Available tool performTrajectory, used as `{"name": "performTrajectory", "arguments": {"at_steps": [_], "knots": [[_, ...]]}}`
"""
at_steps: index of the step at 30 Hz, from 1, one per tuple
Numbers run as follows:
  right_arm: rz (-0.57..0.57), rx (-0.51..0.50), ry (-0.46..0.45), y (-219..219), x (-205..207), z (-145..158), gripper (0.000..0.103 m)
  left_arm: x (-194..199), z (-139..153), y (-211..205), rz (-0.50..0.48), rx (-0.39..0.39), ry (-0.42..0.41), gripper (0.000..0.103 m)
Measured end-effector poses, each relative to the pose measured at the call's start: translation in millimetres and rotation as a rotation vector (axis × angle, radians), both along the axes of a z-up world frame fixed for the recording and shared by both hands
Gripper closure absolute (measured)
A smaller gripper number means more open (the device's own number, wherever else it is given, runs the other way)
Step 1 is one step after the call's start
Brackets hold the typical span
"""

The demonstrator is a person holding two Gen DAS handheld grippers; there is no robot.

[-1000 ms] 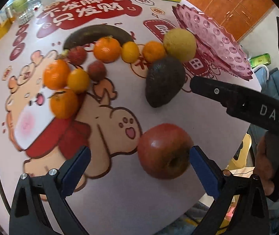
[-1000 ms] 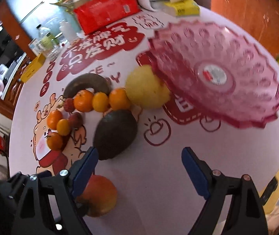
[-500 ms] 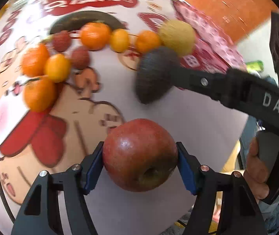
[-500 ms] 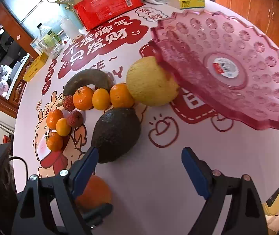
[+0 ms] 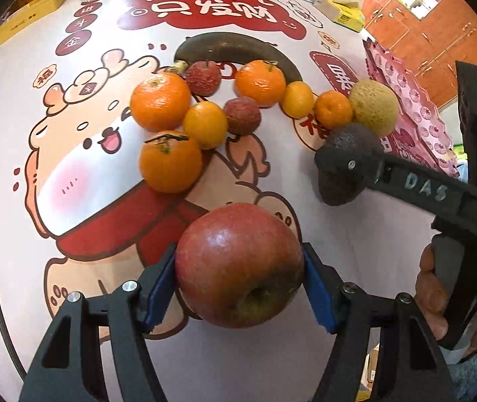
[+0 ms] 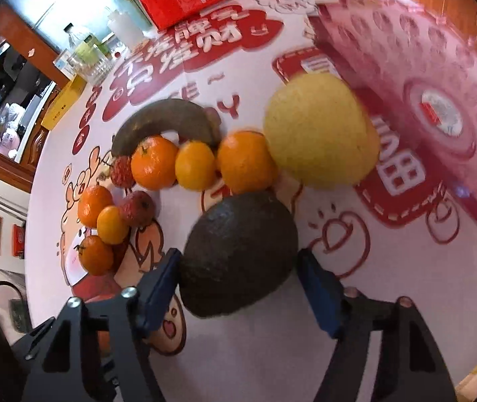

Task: Organize fruits
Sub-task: 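Grasp the red apple with the left tool while the right tool grasps the avocado, then carry apple and avocado into the pink bowl and open both tools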

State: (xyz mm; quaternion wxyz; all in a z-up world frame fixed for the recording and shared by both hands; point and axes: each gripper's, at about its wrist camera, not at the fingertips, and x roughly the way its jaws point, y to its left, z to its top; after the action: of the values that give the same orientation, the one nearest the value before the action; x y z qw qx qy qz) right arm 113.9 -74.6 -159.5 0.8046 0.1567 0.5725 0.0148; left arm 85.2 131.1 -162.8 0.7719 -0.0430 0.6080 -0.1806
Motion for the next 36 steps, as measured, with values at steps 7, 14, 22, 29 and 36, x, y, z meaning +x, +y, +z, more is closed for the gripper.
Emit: {"name": "performTrajectory", "arguments": {"at_steps": [7, 14, 22, 29, 36], "knots": [[0.029, -0.001, -0.020, 4.7, -6.0, 1.7, 0.039, 4.1, 19.6, 1.8, -0.003, 0.009, -0.053, 0.035], [0.024, -0.015, -0.054, -0.9, -26.2, 36.9, 0.040, 16.8, 72.9, -13.5, -0.043, -0.025, -0.158, 0.035], [-0.042, -0.128, -0.209, -43.3, -47.9, 120.8, 0.040, 40.0, 134.0, -69.4, -0.112, -0.103, -0.261, 0.035], [-0.047, -0.191, -0.349, -112.7, -44.6, 166.9, 0.040, 45.7, 159.6, -138.1, -0.090, -0.088, -0.322, 0.035], [0.072, -0.248, -0.372, -183.9, -12.9, 172.2, 0.040, 60.6, 167.6, -207.9, 0.030, -0.063, -0.329, 0.035]]}}
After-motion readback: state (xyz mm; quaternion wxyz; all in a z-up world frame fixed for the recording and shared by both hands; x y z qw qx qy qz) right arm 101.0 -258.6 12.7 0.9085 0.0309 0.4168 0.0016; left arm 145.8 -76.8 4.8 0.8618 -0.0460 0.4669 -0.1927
